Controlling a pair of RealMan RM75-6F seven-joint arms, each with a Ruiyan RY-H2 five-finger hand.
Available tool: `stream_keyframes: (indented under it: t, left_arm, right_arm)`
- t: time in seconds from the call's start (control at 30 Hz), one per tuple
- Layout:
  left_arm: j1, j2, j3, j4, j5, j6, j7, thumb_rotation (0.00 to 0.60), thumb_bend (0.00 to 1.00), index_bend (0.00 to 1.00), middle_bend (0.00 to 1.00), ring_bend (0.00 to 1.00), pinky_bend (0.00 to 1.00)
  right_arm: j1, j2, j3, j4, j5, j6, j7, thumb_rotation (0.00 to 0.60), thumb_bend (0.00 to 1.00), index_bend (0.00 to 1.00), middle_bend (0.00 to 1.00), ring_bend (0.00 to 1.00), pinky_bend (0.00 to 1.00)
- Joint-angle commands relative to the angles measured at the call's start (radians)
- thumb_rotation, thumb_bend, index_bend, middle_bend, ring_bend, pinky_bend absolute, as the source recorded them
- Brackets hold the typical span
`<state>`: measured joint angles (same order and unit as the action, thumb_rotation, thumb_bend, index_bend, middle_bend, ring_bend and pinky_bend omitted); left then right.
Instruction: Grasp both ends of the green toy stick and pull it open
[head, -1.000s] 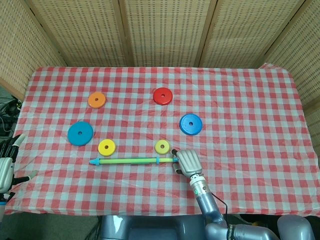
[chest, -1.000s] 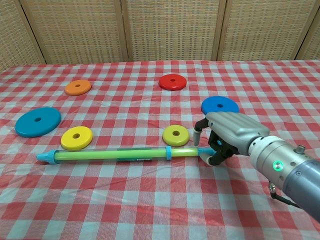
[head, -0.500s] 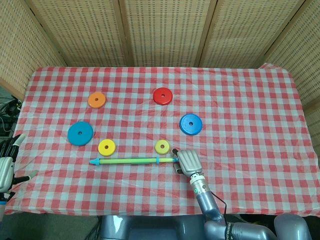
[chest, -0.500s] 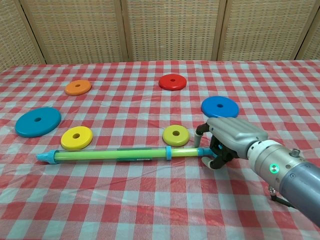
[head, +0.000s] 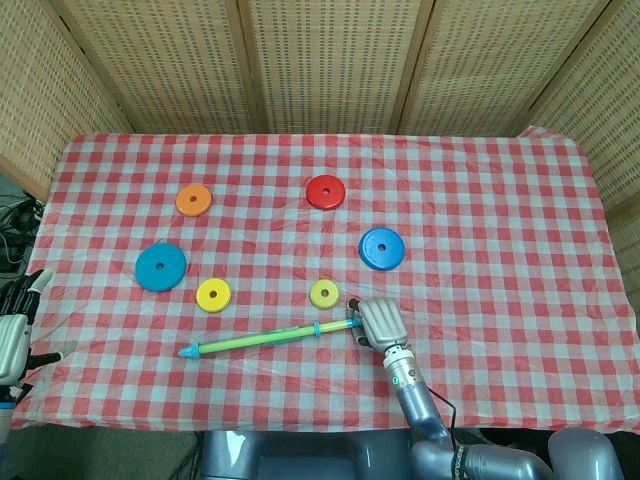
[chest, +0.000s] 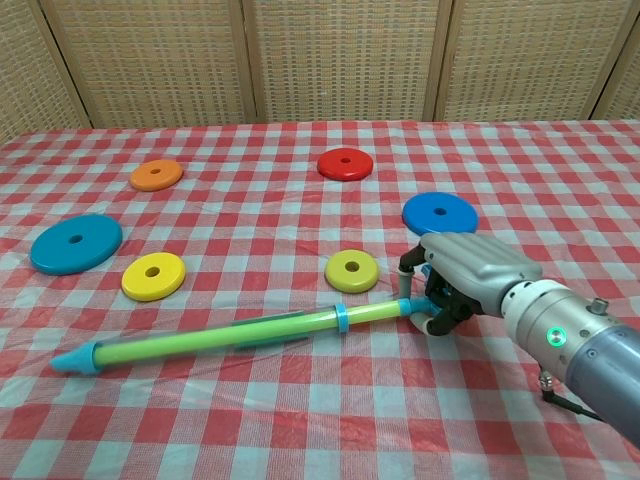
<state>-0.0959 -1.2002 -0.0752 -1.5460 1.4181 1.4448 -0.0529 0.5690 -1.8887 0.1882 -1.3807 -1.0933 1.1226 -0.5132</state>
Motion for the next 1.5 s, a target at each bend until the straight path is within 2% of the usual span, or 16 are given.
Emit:
stream_keyframes:
  t: [0.03,0.23,0.37,0.7,1.0,1.17,1.27,1.5]
  left_arm:
    - [0.000,0.000,0.000,-0.001,0.001,0.001,0.001,0.600,0.13,0.00,0.00,0.00,0.00]
    - [-0.002,-0.001,-0.001,-0.004,-0.006,-0.007,0.002,0.600,0.14,0.02,0.00,0.00,0.00]
    - [-0.014,-0.007,-0.005,-0.008,-0.023,-0.034,0.007,0.600,0.15,0.05,0.00,0.00,0.00]
    - [-0.063,0.011,-0.042,-0.045,-0.080,-0.104,0.037,0.600,0.16,0.14,0.00,0.00,0.00]
    - [-0.150,0.039,-0.098,-0.110,-0.166,-0.214,0.100,0.600,0.16,0.19,0.00,0.00,0.00]
    - [-0.189,0.047,-0.124,-0.133,-0.204,-0.249,0.128,0.600,0.16,0.20,0.00,0.00,0.00]
    - [-0.234,0.042,-0.152,-0.148,-0.241,-0.285,0.159,0.600,0.17,0.25,0.00,0.00,0.00]
    - [-0.322,-0.006,-0.194,-0.167,-0.334,-0.332,0.246,0.600,0.24,0.35,0.00,0.00,0.00]
  right_arm:
    - [0.000,0.012,0.007,-0.017,-0.006,0.007,0.004,0.600,0.58,0.73,1.00,1.00,0.79]
    - [0.006,0.053,0.034,-0.083,0.006,0.022,-0.024,0.600,0.58,0.76,1.00,1.00,0.79]
    - [0.022,0.087,0.077,-0.141,0.050,0.037,-0.095,0.600,0.58,0.77,1.00,1.00,0.79]
    - [0.078,0.111,0.165,-0.216,0.192,0.080,-0.243,0.600,0.59,0.78,1.00,1.00,0.79]
    - [0.161,0.140,0.283,-0.270,0.369,0.149,-0.379,0.600,0.61,0.80,1.00,1.00,0.80]
    - [0.195,0.163,0.319,-0.289,0.416,0.170,-0.407,0.600,0.61,0.80,1.00,1.00,0.80]
    - [0.216,0.176,0.339,-0.295,0.449,0.184,-0.419,0.600,0.61,0.80,1.00,1.00,0.80]
    - [0.245,0.199,0.342,-0.295,0.500,0.194,-0.410,0.600,0.61,0.81,1.00,1.00,0.80]
